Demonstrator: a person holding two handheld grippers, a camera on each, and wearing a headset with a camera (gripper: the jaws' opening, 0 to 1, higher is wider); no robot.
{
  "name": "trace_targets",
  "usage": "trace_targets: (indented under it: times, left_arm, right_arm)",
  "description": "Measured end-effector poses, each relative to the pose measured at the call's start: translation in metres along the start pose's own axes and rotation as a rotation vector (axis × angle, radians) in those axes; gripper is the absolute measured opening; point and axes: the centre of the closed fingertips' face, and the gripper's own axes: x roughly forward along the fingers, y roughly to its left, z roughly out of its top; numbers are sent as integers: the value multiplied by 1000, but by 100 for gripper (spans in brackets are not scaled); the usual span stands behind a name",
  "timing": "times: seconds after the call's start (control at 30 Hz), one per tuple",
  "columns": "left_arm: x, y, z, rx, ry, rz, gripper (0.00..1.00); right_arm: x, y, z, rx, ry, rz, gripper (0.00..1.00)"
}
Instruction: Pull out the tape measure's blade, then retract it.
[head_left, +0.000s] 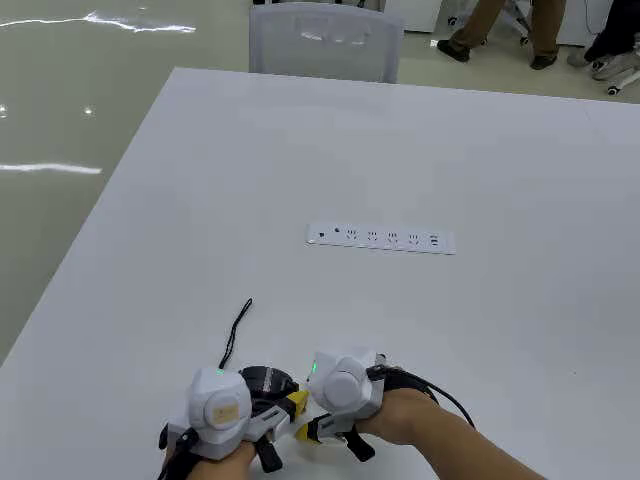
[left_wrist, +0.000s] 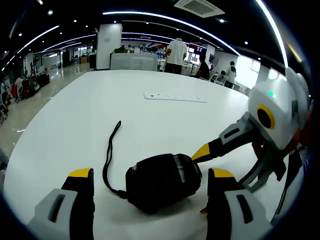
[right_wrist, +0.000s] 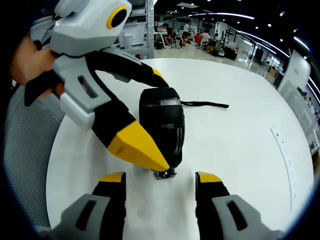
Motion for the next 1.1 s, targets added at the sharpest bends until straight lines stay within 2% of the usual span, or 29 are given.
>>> trace_targets:
  times: [0.03,0.07,0.1,0.13,0.2,0.27,0.33,0.37,0.47,0.53,0.6,0.67,0.73,0.8,0.87,0.9,0.93,0.97,1.0,1.03,1.1]
  left_arm:
    - [-3,4,0,17,7,-3,97]
    - [-8,6,3,59,6,-27,99]
    - [-10,9,5,68,-9,-40,99]
    - [-15,10,9,86,-32,-80,99]
    - [-21,5,18,76,-77,-160,99]
    - [-29,11,18,134,-89,-194,99]
    - [-37,5,23,141,-112,-248,99]
    - [-38,9,23,157,-113,-252,99]
    - [-47,21,22,155,-107,-247,99]
    - [-54,23,23,166,-94,-235,99]
    - [-66,21,26,168,-105,-245,99]
    - [-73,26,22,190,-119,-260,99]
    - [-86,27,24,203,-143,-261,99]
    - [-91,38,19,191,-136,-255,99]
    - [-100,44,18,179,-136,-247,99]
    - [-106,54,15,175,-144,-244,99]
    - [-110,59,13,173,-143,-242,99]
    - [-112,58,12,169,-140,-241,99]
    - [-115,59,9,179,-128,-235,99]
    - [-119,65,5,219,-111,-222,99]
    - [-128,74,1,236,-112,-227,99]
  right_arm:
    - [-4,0,-1,5,-5,-13,62]
    - [-9,-2,-3,9,-19,-34,64]
    - [-14,-4,-4,22,-26,-54,67]
    - [-16,-7,-8,45,-38,-75,71]
    - [-24,-8,-12,80,-62,-100,78]
    - [-33,-11,-20,105,-78,-130,82]
    - [-44,-12,-29,145,-92,-169,86]
    - [-49,-12,-32,161,-101,-181,88]
    - [-75,-11,-39,232,-152,-240,91]
    - [-86,-11,-48,262,-168,-271,94]
    - [-99,-9,-61,294,-178,-301,97]
    - [-111,-5,-75,328,-186,-324,99]
    - [-123,-1,-88,357,-200,-334,100]
    - [-136,5,-97,376,-215,-357,100]
    - [-150,8,-100,390,-225,-386,100]
    - [-160,10,-101,402,-238,-405,100]
    - [-165,10,-105,405,-240,-419,100]
    - [-171,12,-108,407,-246,-430,100]
    - [-179,15,-108,409,-265,-435,100]
    - [-185,17,-108,414,-284,-438,100]
    - [-195,22,-119,440,-268,-467,100]
